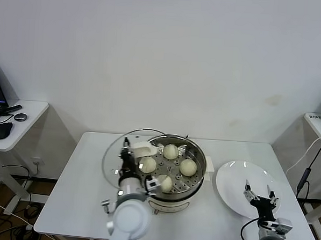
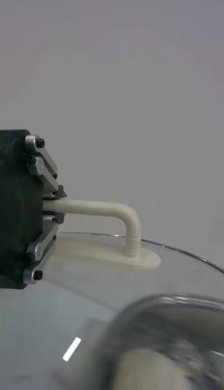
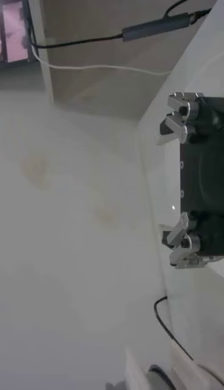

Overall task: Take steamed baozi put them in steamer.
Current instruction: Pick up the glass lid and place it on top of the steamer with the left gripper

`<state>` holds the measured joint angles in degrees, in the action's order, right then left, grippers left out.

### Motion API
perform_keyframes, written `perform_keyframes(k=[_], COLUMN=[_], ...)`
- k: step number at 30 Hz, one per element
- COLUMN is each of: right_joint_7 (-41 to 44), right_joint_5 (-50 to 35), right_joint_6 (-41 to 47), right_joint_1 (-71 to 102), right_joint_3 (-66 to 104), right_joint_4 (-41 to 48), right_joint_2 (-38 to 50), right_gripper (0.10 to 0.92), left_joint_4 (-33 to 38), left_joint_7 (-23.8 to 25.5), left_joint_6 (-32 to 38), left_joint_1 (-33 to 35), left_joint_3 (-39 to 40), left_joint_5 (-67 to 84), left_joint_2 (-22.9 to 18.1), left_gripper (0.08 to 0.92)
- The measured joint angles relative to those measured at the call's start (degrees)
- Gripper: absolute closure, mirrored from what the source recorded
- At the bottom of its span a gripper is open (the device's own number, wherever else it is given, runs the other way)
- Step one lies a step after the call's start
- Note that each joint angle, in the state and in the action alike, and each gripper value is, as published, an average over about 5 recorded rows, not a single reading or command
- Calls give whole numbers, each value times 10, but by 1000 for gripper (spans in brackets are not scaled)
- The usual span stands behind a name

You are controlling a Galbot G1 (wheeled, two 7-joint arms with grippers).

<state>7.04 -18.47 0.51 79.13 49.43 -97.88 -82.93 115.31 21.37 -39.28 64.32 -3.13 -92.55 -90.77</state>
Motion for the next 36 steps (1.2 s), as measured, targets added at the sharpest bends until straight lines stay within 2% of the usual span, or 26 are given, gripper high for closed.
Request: perform_keyframes(k=[12, 21, 36], right_joint_7=[0, 0, 0], right_joint_5=[7, 11, 15], right_joint_6=[-1, 0, -1], right_joint_1=[-5, -8, -8], right_joint_3=[4, 3, 1], right_joint_4=[7, 10, 9], right_joint_2=[-10, -15, -19], right_gripper=[203, 203, 203], left_joint_4=[-69, -125, -163], left_joint_7=[-13, -42, -61], left_joint_6=[-2, -3, -3], left_joint_1=[-65, -78, -82], left_joint_3=[81, 99, 102], left_joint_5=[45, 38, -4], left_joint_2=[-10, -11, -13], left_gripper=[822, 822, 822])
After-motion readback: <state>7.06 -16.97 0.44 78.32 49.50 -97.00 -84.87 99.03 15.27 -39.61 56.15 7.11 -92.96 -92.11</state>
